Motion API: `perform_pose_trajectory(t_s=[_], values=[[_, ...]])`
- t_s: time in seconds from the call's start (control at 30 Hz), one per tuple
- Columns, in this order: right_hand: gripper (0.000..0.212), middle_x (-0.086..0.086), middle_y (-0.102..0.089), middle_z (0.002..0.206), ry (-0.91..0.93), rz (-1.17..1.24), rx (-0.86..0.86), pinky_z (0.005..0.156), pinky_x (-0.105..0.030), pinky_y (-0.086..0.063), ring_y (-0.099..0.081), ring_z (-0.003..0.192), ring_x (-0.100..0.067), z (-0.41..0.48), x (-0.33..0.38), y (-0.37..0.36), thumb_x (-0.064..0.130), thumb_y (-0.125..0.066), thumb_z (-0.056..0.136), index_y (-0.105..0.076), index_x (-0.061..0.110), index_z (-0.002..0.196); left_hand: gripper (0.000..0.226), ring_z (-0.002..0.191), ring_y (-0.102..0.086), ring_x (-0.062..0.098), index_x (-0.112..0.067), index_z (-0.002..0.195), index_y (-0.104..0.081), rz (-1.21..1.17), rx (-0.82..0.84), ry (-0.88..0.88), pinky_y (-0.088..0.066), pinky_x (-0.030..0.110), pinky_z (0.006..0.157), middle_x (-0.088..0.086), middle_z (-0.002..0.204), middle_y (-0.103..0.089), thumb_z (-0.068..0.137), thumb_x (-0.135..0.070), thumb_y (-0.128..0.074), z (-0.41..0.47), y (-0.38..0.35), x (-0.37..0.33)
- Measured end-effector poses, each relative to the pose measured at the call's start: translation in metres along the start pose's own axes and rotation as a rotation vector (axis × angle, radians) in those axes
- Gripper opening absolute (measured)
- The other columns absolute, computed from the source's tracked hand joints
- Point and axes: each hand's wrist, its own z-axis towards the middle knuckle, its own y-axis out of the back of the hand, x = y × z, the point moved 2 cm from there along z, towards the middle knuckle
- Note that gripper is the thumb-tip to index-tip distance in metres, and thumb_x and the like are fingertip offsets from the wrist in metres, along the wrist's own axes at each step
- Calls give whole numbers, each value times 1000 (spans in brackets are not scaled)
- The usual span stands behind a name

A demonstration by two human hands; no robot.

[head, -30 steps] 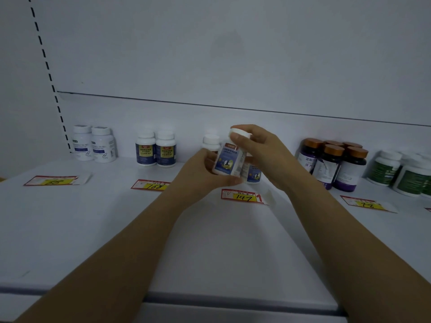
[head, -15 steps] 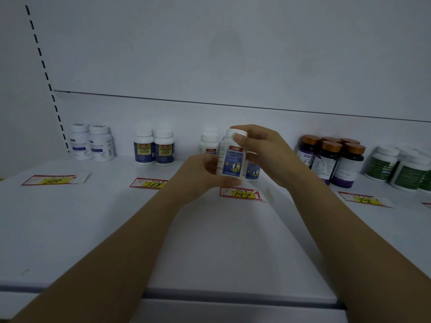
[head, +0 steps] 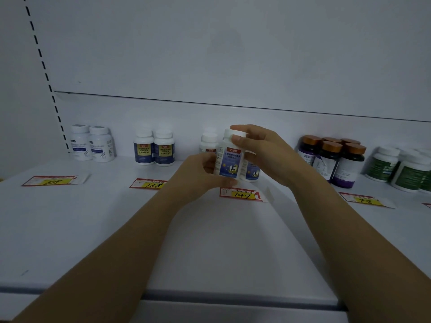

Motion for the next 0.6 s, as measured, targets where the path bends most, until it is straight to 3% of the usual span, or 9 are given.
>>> perform_pose_trajectory(t_s=[0.1,0.27,0.4,0.6], values=[[42,5,-67,114,99,-9,18,85,-26,-55,-67,100,-9,-5,9,-2,17,-66,86,-56,23,127,46,93,-63,-1,-26,108,-58,-63,-73,-38,-51,11,77,-11,103,-66,72,-8,-78,0,5,1],[49,14,-60,118,374,-263,45,92,-16,-49,-54,114,1,-12,21,-23,10,-77,75,-56,27,117,56,102,-60,8,-19,114,-52,-61,-295,-171,-50,15,84,-5,110,-62,69,2,-78,4,15,5],[48,12,-58,118,486,-318,95,99,-18,-45,-53,114,-2,-16,18,-31,5,-75,77,-52,23,115,51,91,-56,0,-12,114,-55,83,-434,-307,-44,4,78,-11,100,-58,70,-2,-78,3,20,5],[48,10,-58,117,491,-348,101,100,-22,-46,-53,113,-3,-14,18,-30,7,-76,76,-52,22,116,53,90,-54,-2,-8,120,-54,171,-450,-336,-39,-2,77,-12,102,-56,73,-4,-77,1,18,3]])
